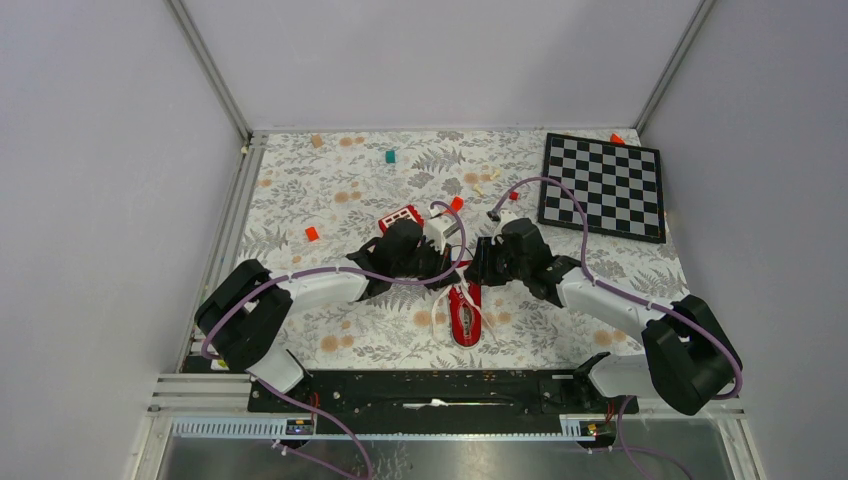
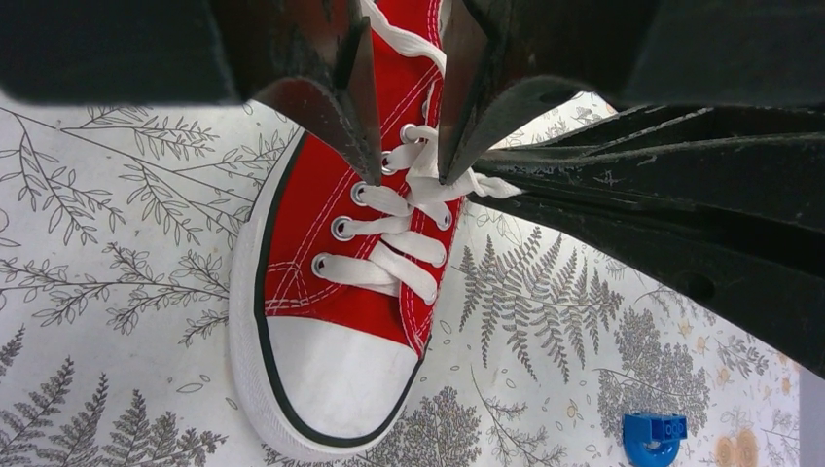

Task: Tie the shoes
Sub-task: Cross the shoelace with the shoelace.

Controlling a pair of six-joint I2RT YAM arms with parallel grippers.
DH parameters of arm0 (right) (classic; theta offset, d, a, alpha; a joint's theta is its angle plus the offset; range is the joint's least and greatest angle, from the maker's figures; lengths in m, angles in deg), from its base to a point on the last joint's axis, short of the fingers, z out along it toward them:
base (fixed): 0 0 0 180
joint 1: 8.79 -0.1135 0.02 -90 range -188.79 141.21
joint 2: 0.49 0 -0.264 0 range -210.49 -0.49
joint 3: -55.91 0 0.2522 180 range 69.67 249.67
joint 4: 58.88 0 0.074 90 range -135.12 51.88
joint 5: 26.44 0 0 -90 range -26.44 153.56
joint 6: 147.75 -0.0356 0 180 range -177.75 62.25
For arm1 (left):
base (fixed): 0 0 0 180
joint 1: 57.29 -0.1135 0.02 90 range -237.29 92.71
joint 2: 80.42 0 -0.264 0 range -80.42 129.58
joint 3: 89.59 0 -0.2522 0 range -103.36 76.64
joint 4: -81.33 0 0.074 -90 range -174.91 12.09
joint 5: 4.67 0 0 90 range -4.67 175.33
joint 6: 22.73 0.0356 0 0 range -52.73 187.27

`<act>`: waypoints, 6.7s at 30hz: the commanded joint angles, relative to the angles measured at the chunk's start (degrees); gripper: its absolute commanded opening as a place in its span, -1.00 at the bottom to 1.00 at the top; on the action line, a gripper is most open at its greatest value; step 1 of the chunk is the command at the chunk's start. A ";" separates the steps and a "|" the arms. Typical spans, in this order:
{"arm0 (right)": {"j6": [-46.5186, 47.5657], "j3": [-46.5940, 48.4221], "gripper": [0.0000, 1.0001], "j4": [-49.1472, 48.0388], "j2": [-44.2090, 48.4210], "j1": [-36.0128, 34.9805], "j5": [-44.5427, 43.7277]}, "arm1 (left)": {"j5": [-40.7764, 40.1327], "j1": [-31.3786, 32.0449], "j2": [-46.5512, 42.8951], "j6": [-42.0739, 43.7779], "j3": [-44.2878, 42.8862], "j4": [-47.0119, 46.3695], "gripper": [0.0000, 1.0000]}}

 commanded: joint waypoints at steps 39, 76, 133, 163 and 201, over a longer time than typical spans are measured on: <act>10.23 6.99 -1.00 2.81 1.32 0.36 -10.78 | 1.67 0.01 -2.50 0.85 1.08 -2.32 -1.00; -8.50 4.41 -0.24 6.51 0.83 1.50 -5.35 | 2.39 0.00 -2.11 0.89 1.31 -3.01 -1.00; -12.04 1.35 -0.24 -1.43 -2.97 1.50 1.65 | 2.25 -0.03 -2.39 0.85 0.91 -2.54 -1.00; -12.09 2.53 -1.00 -4.07 -5.69 1.50 6.58 | 1.98 -1.56 -3.59 1.90 2.25 -2.49 -1.00; -3.05 10.90 -0.39 4.95 -10.01 1.42 9.97 | 2.11 -2.54 -2.85 0.05 7.33 -6.81 -1.00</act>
